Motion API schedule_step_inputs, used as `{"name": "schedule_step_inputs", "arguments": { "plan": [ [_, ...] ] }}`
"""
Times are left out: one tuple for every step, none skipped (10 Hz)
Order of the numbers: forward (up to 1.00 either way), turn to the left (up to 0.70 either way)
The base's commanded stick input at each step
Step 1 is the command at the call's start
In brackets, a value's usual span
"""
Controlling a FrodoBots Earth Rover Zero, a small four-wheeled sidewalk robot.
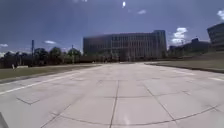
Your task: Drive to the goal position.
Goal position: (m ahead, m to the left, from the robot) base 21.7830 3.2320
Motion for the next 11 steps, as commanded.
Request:
{"name": "schedule_step_inputs", "arguments": {
  "plan": [
    [0.5, 0.0],
    [0.5, 0.0],
    [0.5, 0.0],
    [0.5, 0.0],
    [0.5, 0.0],
    [0.5, 0.0],
    [0.5, 0.0],
    [0.5, 0.0],
    [0.5, 0.0],
    [0.5, 0.0],
    [0.5, 0.0]
  ]
}}
